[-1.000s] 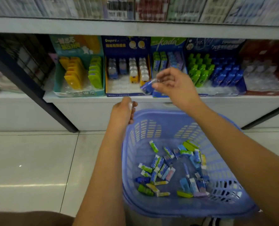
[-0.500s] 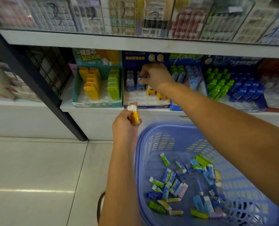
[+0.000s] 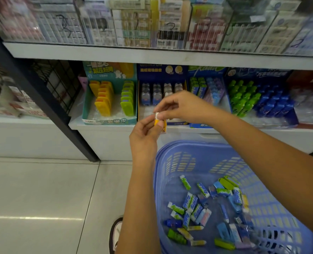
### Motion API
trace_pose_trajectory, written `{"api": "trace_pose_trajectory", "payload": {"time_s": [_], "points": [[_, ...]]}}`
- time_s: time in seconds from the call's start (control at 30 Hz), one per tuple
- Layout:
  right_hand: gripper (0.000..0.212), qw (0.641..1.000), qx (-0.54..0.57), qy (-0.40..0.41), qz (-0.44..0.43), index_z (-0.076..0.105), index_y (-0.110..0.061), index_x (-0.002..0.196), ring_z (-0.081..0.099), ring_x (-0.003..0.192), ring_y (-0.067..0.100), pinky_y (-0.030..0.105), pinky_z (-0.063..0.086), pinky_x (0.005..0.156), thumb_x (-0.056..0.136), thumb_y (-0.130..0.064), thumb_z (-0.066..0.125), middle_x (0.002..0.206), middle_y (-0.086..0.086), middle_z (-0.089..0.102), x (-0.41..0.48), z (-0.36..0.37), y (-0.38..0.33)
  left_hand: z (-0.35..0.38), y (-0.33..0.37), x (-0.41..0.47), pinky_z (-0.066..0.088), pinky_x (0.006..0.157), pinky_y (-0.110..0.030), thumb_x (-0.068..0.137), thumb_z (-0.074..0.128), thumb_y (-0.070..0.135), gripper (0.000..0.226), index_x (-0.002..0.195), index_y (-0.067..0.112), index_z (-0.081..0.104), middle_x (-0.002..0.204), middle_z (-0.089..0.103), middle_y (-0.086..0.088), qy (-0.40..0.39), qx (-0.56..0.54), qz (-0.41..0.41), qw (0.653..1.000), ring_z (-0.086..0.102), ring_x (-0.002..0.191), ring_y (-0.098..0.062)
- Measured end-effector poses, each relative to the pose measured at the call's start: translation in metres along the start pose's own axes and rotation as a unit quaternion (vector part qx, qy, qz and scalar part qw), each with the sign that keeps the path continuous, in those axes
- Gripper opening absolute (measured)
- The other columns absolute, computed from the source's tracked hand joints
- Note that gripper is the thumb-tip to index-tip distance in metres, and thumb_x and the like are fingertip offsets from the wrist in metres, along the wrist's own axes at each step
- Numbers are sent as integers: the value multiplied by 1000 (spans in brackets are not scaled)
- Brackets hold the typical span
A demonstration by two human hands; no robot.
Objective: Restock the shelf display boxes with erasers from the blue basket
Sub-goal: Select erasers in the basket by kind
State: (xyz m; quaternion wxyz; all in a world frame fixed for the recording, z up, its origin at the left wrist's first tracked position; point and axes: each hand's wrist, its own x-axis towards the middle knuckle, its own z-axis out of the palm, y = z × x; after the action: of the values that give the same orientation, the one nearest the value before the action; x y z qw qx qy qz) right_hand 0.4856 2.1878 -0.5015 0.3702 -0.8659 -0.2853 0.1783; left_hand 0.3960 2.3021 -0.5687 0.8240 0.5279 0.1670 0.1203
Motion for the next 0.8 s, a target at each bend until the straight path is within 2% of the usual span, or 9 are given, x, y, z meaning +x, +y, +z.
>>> {"api": "trace_pose_trajectory", "payload": {"time_s": [0.07, 0.13, 0.23, 0.3, 0.33, 0.43, 0.5, 0.67, 0.8], "points": [[19, 1000, 1, 26, -7, 70, -23, 97, 64, 79, -5, 13, 53, 73, 79, -28, 75, 89, -11, 70, -4, -6, 4, 5, 0, 1, 50, 70, -14, 87, 66, 10, 15, 101, 17, 67, 91, 72, 0, -3, 54, 41, 998, 67, 82, -5], [18, 996, 5, 94, -2, 67, -22, 93, 64, 77, -1, 14, 53, 71, 78, -22, 76, 85, -10, 67, -1, -14, 11, 11, -2, 6, 48, 79, -12, 92, 60, 19, 23, 114, 13, 65, 105, 69, 1, 2, 205, 91, 974, 64, 97, -5], [16, 984, -54, 166, 13, 66, -17, 93, 60, 75, 9, 17, 53, 70, 79, -18, 75, 81, -6, 62, 8, -21, 24, 18, -12, 10, 32, 107, -26, 95, 54, 24, 44, 136, 10, 48, 142, 48, -6, -41, 453, 109, 884, 38, 135, -18], [17, 980, -94, 174, 24, 67, -16, 95, 57, 77, 10, 23, 52, 72, 80, -19, 74, 84, -2, 61, 14, -19, 33, 18, -20, 8, 17, 113, -25, 96, 52, 22, 53, 144, 7, 35, 153, 32, -7, -83, 544, 107, 828, 15, 145, -19], [17, 977, -119, 175, 26, 67, -16, 96, 57, 79, 11, 23, 49, 72, 81, -20, 73, 88, 0, 62, 17, -17, 37, 17, -23, 7, 13, 114, -24, 95, 51, 21, 57, 146, 7, 31, 155, 28, -5, -94, 565, 111, 812, 10, 146, -18], [20, 966, -191, 172, 13, 66, -13, 101, 57, 91, 17, 15, 36, 72, 83, -22, 70, 98, 4, 61, 22, -11, 44, 14, -26, 9, 12, 115, -24, 95, 52, 20, 59, 147, 7, 28, 155, 26, -5, -96, 576, 122, 803, 9, 146, -19], [23, 958, -237, 163, 6, 66, -10, 103, 56, 98, 22, 16, 32, 73, 84, -22, 69, 104, 9, 62, 25, -8, 43, 13, -25, 12, 15, 114, -25, 94, 53, 20, 58, 146, 7, 31, 154, 29, -6, -98, 574, 121, 804, 13, 145, -20], [27, 951, -267, 157, 0, 67, -4, 108, 53, 107, 30, 31, 40, 87, 86, -19, 66, 111, 16, 61, 28, -6, 34, 13, -24, 10, 14, 114, -25, 94, 53, 19, 58, 146, 8, 31, 154, 29, -5, -100, 572, 113, 806, 13, 145, -20], [29, 951, -290, 112, -6, 66, -9, 113, 54, 108, 26, 35, 43, 92, 89, -24, 62, 115, 11, 62, 25, -12, 27, 11, -24, 11, 15, 114, -25, 94, 52, 19, 58, 147, 9, 30, 155, 27, -4, -109, 570, 108, 807, 12, 145, -19]]}}
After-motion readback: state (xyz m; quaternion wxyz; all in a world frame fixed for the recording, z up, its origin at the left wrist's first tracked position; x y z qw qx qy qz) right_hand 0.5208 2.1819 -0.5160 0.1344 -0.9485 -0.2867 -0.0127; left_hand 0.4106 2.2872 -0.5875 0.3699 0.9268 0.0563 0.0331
